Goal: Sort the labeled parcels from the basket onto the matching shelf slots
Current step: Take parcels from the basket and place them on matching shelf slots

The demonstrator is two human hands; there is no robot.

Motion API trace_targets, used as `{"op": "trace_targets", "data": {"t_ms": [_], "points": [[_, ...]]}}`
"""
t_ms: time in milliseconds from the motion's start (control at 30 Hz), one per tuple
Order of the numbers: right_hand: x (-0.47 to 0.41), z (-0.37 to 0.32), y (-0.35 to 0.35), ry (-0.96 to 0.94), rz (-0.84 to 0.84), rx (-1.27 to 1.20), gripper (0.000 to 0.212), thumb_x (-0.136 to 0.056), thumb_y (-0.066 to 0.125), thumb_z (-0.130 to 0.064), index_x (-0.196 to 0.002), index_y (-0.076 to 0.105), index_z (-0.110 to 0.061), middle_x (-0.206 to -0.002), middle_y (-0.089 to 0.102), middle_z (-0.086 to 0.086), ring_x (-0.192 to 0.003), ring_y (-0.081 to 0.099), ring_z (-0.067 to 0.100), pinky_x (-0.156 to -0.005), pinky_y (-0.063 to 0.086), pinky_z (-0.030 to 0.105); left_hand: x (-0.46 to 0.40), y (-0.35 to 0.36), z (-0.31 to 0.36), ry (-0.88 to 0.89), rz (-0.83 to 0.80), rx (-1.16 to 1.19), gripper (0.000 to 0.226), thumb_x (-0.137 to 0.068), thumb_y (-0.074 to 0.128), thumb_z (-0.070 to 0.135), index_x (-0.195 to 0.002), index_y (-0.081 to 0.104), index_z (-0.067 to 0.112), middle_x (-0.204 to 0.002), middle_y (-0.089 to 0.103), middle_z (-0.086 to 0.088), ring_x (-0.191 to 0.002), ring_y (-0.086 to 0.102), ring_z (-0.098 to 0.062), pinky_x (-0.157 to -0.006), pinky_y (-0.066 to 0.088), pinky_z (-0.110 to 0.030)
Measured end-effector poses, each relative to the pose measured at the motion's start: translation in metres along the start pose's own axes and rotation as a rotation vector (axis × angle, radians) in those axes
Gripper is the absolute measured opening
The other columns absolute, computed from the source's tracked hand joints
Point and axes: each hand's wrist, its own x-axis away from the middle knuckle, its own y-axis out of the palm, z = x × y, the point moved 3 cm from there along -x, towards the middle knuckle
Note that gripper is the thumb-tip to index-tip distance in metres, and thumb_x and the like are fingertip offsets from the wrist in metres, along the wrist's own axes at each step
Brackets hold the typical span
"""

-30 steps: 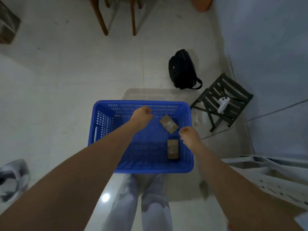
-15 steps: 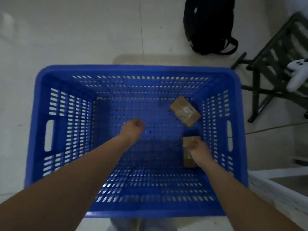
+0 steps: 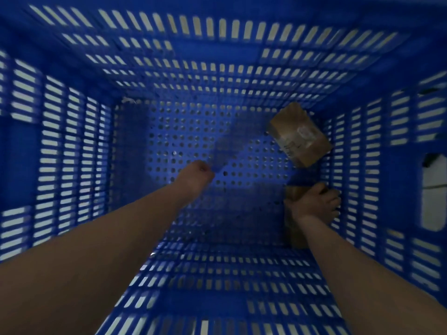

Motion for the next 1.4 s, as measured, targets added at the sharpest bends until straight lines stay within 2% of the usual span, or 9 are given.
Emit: {"op": "trace_targets", "data": {"t_ms": [267, 367, 600, 700, 800, 933, 1067, 1233, 1400], "points": [[0.011, -0.015, 0.001, 0.021, -0.162, -0.111, 0.084, -0.085, 0.064, -0.041, -0.143, 0.013, -0.01, -0.153, 0.006, 0.023, -0.136, 0.02, 0.044, -0.11, 0.029, 0.052, 0.012, -0.017, 0.031, 0.06, -0.025, -0.05, 0.018, -0.098, 0.047, 0.017, -0.111, 0.054, 0.008, -0.113, 0.057, -0.016, -0.1, 0.059, -0.032, -0.081, 0.048, -0.04], [0.032, -0.021, -0.01, -0.019, -0.266, -0.511, 0.089, -0.077, 0.074, -0.034, -0.144, 0.02, -0.013, -0.145, 0.03, 0.013, -0.126, 0.041, 0.036, -0.1, 0.044, 0.046, 0.031, -0.032, 0.041, 0.081, 0.001, -0.059, 0.011, -0.098, 0.046, 0.016, -0.105, 0.054, 0.01, -0.1, 0.054, -0.015, -0.089, 0.054, -0.027, -0.076, 0.045, -0.039], [0.127, -0.05, -0.118, -0.181, -1.029, -1.323, 0.027, -0.086, 0.063, -0.023, -0.112, 0.057, -0.021, -0.112, 0.058, 0.001, -0.106, 0.056, 0.019, -0.098, 0.047, 0.041, 0.119, -0.067, 0.071, 0.023, -0.006, 0.136, 0.046, -0.099, 0.043, 0.037, -0.136, 0.045, 0.009, -0.107, 0.06, -0.004, -0.096, 0.058, -0.022, -0.082, 0.046, -0.038], [0.16, -0.064, -0.177, -0.416, -1.111, -1.396, 0.086, -0.054, 0.087, -0.034, -0.13, 0.053, -0.011, -0.129, 0.056, 0.013, -0.115, 0.053, 0.028, -0.096, 0.047, 0.043, 0.173, -0.078, 0.101, 0.021, -0.146, 0.272, 0.042, -0.095, 0.042, 0.049, -0.108, 0.06, 0.014, -0.089, 0.063, 0.0, -0.077, 0.059, -0.014, -0.068, 0.046, -0.028], [0.192, -0.074, -0.237, -0.595, -1.107, -1.488, 0.111, -0.05, 0.087, -0.035, -0.145, 0.035, -0.013, -0.147, 0.039, 0.019, -0.127, 0.041, 0.037, -0.102, 0.036, 0.051, 0.221, -0.09, 0.135, 0.006, -0.349, 0.367, 0.055, -0.08, 0.044, 0.069, -0.09, 0.068, 0.02, -0.082, 0.073, 0.001, -0.072, 0.068, -0.017, -0.063, 0.051, -0.028], [0.227, -0.077, -0.3, -0.591, -1.066, -1.596, 0.098, -0.042, 0.086, -0.041, -0.131, 0.055, -0.013, -0.131, 0.057, 0.016, -0.117, 0.053, 0.038, -0.091, 0.048, 0.051, 0.268, -0.116, 0.188, 0.17, -0.408, 0.411, 0.071, -0.069, 0.051, 0.07, -0.114, 0.065, 0.017, -0.106, 0.072, -0.008, -0.096, 0.069, -0.027, -0.077, 0.057, -0.038], [0.259, -0.079, -0.36, -0.649, -0.987, -1.679, 0.053, -0.06, 0.07, -0.04, -0.108, 0.07, -0.017, -0.109, 0.07, 0.009, -0.095, 0.069, 0.027, -0.073, 0.056, 0.039, 0.311, -0.146, 0.237, 0.321, -0.33, 0.425, 0.07, -0.072, 0.055, 0.066, -0.117, 0.061, 0.011, -0.104, 0.072, -0.01, -0.091, 0.07, -0.028, -0.075, 0.058, -0.037], [0.287, -0.083, -0.422, -0.736, -0.913, -1.58, 0.082, -0.053, 0.082, -0.055, -0.124, 0.061, -0.02, -0.102, 0.062, 0.002, -0.09, 0.058, 0.019, -0.077, 0.046, 0.035, 0.35, -0.18, 0.28, 0.382, -0.179, 0.499, 0.049, -0.086, 0.056, 0.054, -0.113, 0.059, 0.014, -0.103, 0.072, -0.011, -0.09, 0.071, -0.029, -0.078, 0.058, -0.043], [0.335, -0.075, -0.477, -0.859, -0.888, -1.34, 0.075, -0.051, 0.087, -0.049, -0.12, 0.063, -0.03, -0.113, 0.068, 0.0, -0.099, 0.066, 0.02, -0.084, 0.054, 0.038, 0.406, -0.209, 0.328, 0.372, -0.064, 0.56, 0.054, -0.084, 0.058, 0.055, -0.119, 0.055, 0.014, -0.103, 0.071, -0.01, -0.09, 0.07, -0.029, -0.082, 0.055, -0.053]]}}
